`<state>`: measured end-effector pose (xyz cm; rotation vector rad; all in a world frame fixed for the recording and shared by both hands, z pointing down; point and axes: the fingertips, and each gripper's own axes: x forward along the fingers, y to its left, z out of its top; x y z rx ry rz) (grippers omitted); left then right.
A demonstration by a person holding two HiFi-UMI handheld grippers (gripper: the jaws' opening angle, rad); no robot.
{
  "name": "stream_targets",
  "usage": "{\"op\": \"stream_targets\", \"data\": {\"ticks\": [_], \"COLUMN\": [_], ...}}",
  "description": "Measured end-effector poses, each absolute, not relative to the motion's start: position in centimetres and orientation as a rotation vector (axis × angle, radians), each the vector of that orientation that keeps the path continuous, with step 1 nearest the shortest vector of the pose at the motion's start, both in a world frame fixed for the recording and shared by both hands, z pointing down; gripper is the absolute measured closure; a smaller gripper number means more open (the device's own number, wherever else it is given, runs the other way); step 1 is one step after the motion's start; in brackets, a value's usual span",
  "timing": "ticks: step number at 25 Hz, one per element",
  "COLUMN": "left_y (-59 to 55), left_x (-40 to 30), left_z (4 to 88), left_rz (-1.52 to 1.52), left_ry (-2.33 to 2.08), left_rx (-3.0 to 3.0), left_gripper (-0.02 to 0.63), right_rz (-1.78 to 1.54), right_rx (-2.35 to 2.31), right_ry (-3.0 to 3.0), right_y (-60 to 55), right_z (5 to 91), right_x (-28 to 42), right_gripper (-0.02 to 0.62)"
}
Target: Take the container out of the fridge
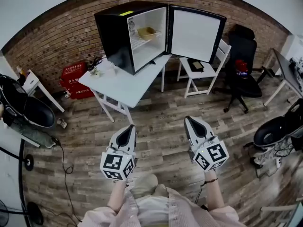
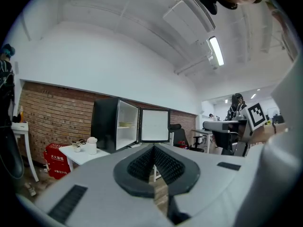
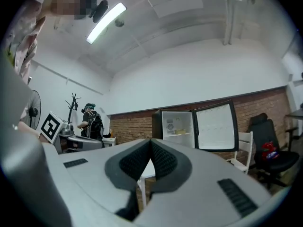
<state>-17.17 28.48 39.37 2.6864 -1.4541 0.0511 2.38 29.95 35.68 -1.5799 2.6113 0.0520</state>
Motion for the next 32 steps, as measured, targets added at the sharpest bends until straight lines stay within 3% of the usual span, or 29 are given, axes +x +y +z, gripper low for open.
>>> {"op": "stream_targets", "data": {"ticks": [4, 14, 23, 32], "left_y": [27.9, 25.5, 20.0, 12.6], "left_x": [-17.3, -16.1, -14.6, -13.0], "left_z": [39.2, 40.1, 41.4, 42.0], "left_rz": [0.038, 0.050, 0.063, 0.077], "left_ry": [-1.470, -1.478, -1.464, -1.451], "left_rx": [2.676, 2.665, 2.629, 2.603], "left_gripper": [0.615, 0.615, 0.615, 0.615], "right_rz": [0.053, 0.019, -0.022, -0.062], "right_rx": [-1.607, -1.642, -1.656, -1.634], "right_ry": [2.579, 2.524, 2.518, 2.553], "right_y": [28.8, 25.6, 20.0, 12.5], "right_z": [35.6, 36.6, 37.7, 38.2], "right_x": [3.2, 4.9, 5.9, 7.0], "right_gripper": [0.586, 0.494, 0.380, 0.365]}}
